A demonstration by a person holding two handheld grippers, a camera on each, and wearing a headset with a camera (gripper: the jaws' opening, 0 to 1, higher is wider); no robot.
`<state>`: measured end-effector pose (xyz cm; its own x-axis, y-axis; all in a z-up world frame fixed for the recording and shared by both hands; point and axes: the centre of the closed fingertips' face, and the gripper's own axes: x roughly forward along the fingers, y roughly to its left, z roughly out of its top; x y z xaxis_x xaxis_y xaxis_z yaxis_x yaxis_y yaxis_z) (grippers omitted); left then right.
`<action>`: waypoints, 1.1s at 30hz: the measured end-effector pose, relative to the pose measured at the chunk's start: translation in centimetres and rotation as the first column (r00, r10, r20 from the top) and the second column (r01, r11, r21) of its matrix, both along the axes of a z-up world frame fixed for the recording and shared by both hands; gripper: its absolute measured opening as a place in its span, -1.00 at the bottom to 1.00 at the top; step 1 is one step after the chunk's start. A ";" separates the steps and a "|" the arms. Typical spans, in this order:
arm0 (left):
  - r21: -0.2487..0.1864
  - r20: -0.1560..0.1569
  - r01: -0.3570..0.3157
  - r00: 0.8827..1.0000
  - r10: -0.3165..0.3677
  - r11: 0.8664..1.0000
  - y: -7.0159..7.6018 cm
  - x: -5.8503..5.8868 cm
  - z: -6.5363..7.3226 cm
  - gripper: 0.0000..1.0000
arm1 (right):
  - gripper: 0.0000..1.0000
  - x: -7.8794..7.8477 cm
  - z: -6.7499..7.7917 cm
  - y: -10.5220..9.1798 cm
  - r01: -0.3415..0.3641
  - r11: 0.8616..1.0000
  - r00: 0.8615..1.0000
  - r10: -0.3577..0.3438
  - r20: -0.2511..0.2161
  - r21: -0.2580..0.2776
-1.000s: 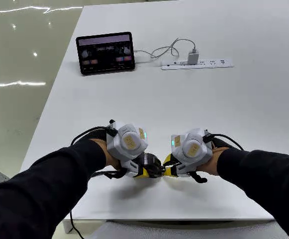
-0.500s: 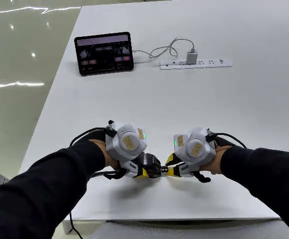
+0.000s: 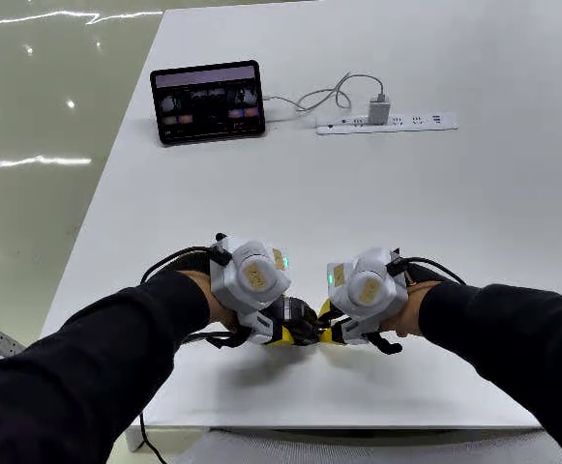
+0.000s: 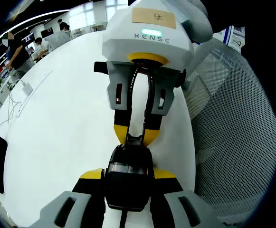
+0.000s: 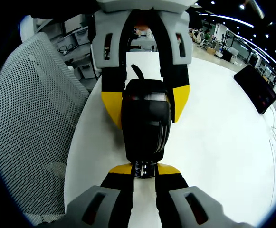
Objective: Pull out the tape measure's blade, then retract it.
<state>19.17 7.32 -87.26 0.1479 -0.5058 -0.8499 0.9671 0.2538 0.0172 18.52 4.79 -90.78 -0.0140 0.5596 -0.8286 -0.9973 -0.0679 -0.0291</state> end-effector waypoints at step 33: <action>-0.007 0.002 0.012 1.000 -0.012 1.000 0.0 0.0 0.0 -0.36 | -0.81 0.1 -0.1 -1.6 0.024 1.000 0.999 -0.024 -0.048 -0.015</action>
